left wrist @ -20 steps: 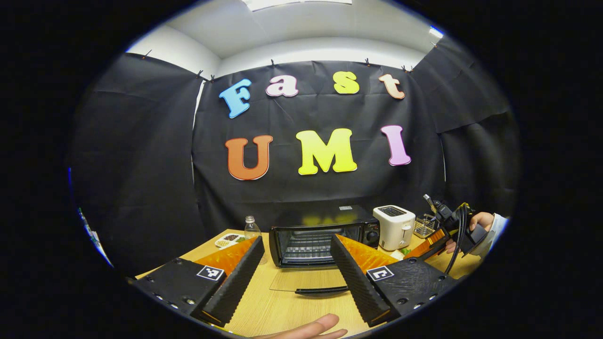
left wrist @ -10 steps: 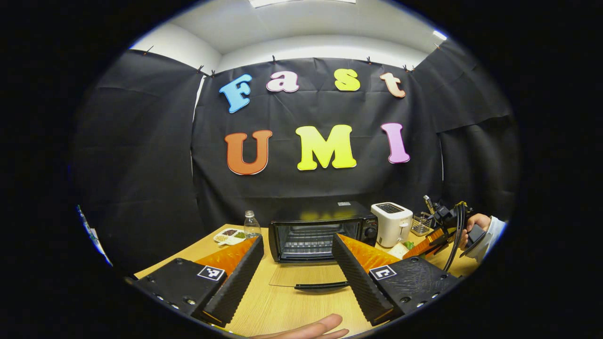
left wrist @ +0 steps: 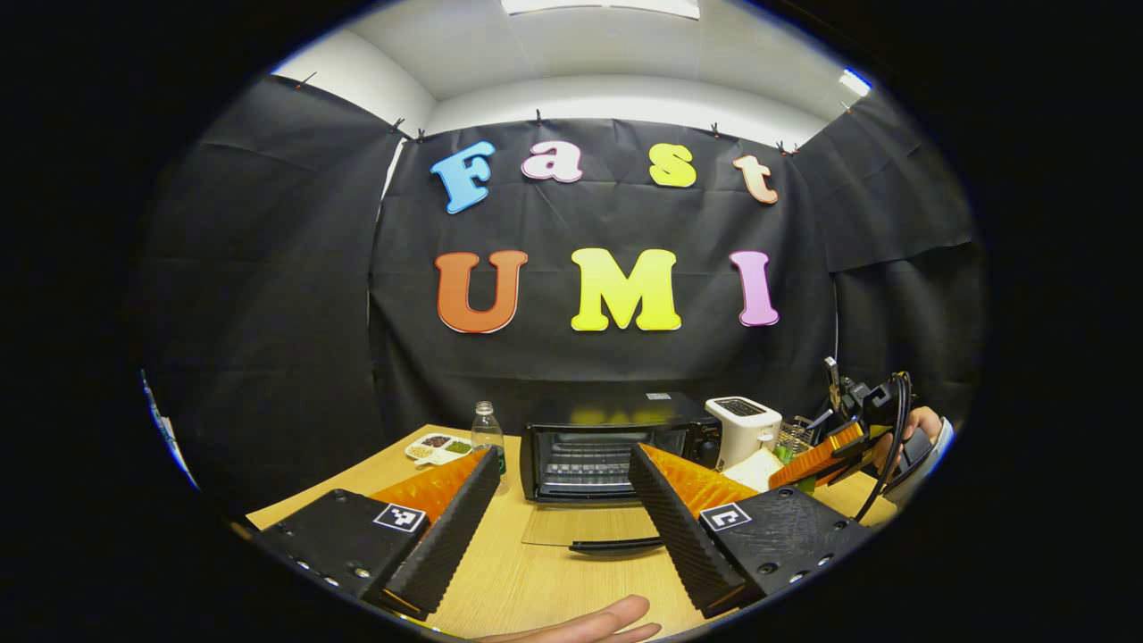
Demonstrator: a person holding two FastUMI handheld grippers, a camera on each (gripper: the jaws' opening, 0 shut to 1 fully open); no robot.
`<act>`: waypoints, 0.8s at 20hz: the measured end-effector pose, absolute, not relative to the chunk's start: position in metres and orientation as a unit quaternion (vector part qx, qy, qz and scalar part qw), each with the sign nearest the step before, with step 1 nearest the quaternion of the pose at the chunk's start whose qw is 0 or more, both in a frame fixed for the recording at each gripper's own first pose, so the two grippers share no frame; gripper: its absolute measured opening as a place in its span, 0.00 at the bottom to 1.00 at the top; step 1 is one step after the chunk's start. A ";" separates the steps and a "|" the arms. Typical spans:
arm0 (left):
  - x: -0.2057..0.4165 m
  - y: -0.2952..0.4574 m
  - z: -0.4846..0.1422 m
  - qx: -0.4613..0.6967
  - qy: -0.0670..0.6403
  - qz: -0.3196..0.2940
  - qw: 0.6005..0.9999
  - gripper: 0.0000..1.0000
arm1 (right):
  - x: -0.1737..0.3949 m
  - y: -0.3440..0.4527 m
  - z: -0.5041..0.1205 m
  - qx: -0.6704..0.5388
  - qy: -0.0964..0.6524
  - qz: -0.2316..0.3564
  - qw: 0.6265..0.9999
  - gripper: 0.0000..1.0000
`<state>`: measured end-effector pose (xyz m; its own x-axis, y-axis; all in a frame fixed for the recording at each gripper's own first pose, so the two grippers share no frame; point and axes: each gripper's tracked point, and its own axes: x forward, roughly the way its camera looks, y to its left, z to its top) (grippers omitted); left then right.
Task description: Open the electric oven with the left hand, put the food in, and close the electric oven.
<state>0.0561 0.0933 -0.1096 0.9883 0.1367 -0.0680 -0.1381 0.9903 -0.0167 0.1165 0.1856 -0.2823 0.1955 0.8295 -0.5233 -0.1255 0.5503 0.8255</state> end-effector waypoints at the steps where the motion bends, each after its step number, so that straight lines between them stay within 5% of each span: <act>1: 0.055 0.097 -0.110 -0.011 0.032 0.071 0.997 0.96 | 0.118 0.199 -0.280 0.344 0.525 0.338 0.702 0.38; 6: 0.051 0.118 -0.113 -0.021 0.039 0.078 0.996 0.96 | 0.137 0.284 -0.274 0.474 0.479 0.316 0.668 0.37; 11: 0.047 0.132 -0.123 -0.019 0.055 0.082 0.995 0.96 | 0.191 0.351 -0.293 0.530 0.396 0.248 0.707 0.38; 12: 0.047 0.133 -0.129 -0.018 0.064 0.083 0.994 0.96 | 0.198 0.364 -0.296 0.537 0.389 0.245 0.708 0.29; 13: 0.045 0.134 -0.132 -0.015 0.070 0.081 0.994 0.96 | 0.208 0.374 -0.300 0.540 0.381 0.236 0.712 0.39; 16: 0.043 0.143 -0.135 -0.005 0.075 0.089 0.993 0.96 | 0.241 0.394 -0.319 0.540 0.338 0.195 0.746 0.41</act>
